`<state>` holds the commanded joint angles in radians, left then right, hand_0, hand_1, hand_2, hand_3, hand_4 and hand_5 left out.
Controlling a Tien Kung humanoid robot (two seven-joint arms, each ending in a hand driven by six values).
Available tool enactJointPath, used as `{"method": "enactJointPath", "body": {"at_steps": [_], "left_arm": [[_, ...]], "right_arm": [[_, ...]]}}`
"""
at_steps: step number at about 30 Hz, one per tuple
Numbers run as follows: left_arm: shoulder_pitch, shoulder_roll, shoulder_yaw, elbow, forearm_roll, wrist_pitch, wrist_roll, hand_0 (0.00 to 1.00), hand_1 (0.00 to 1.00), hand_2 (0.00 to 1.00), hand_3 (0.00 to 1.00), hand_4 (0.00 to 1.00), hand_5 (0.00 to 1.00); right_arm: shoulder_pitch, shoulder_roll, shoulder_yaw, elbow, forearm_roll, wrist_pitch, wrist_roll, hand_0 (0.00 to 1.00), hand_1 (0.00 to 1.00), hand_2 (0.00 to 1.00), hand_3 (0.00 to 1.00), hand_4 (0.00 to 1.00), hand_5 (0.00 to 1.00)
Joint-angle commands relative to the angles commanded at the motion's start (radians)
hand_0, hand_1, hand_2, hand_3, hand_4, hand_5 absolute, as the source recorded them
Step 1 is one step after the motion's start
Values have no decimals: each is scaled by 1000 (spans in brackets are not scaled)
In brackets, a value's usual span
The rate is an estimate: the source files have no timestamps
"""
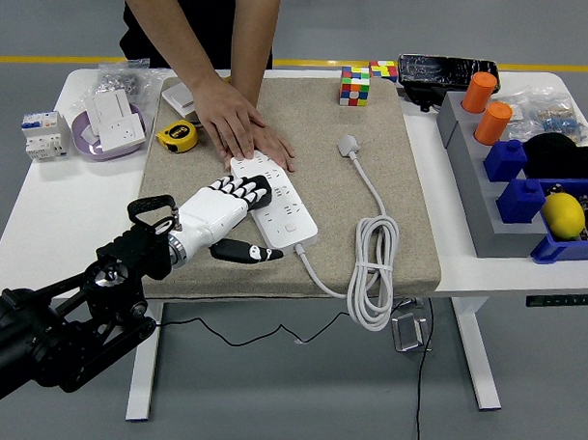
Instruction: Pick up the plug,place it near the board,insert it into the board,press the button
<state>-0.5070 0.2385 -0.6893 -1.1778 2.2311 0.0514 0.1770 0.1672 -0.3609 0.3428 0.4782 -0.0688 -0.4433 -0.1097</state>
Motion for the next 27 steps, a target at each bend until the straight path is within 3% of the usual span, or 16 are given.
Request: {"method": "enactJointPath", "body": {"at_steps": [4, 10, 11, 14, 16, 17, 22, 23, 27], "left_arm": [[10, 6, -21, -42, -3, 17, -6, 998, 998, 998, 998, 998, 998], [34, 15, -102, -163, -72, 85, -33, 998, 998, 998, 998, 998, 998], [37, 16, -113, -183, -82, 90, -35, 998, 978, 917, 959, 998, 882], [46, 22, -147, -259, -159, 114, -24, 998, 978, 917, 959, 998, 882], [50, 27, -166, -313, -207, 96, 2, 998, 978, 917, 959, 998, 882], [50, 30, -170, -339, -231, 80, 20, 462, 428, 401, 926, 893, 433], [44, 41, -177, -442, -276, 4, 120, 462, 428, 401, 926, 893, 433], [43, 41, -177, -452, -274, -12, 138, 228, 149, 209, 900, 673, 183], [35, 36, -182, -470, -308, -100, 205, 228, 149, 209, 900, 673, 183]], "right_arm": [[-1, 0, 1, 0, -1, 0, 0, 887, 834, 792, 788, 998, 986], [-5, 1, 1, -1, -2, -1, -1, 886, 833, 792, 788, 998, 986], [-5, 2, 2, 0, -2, -1, -1, 886, 833, 792, 788, 998, 986], [-5, 1, 4, 0, -4, -1, -2, 886, 833, 792, 788, 998, 986], [-5, 1, 5, 0, -4, -1, -2, 886, 833, 792, 788, 998, 986], [-5, 1, 5, 0, -3, -1, -2, 886, 832, 792, 788, 998, 987], [-3, 1, 8, 0, -4, -1, -3, 886, 832, 792, 788, 998, 987], [-2, 1, 8, 0, -5, -1, -3, 887, 832, 792, 788, 998, 986], [0, 2, 11, 1, -7, -2, -3, 887, 832, 792, 788, 998, 986]]}}
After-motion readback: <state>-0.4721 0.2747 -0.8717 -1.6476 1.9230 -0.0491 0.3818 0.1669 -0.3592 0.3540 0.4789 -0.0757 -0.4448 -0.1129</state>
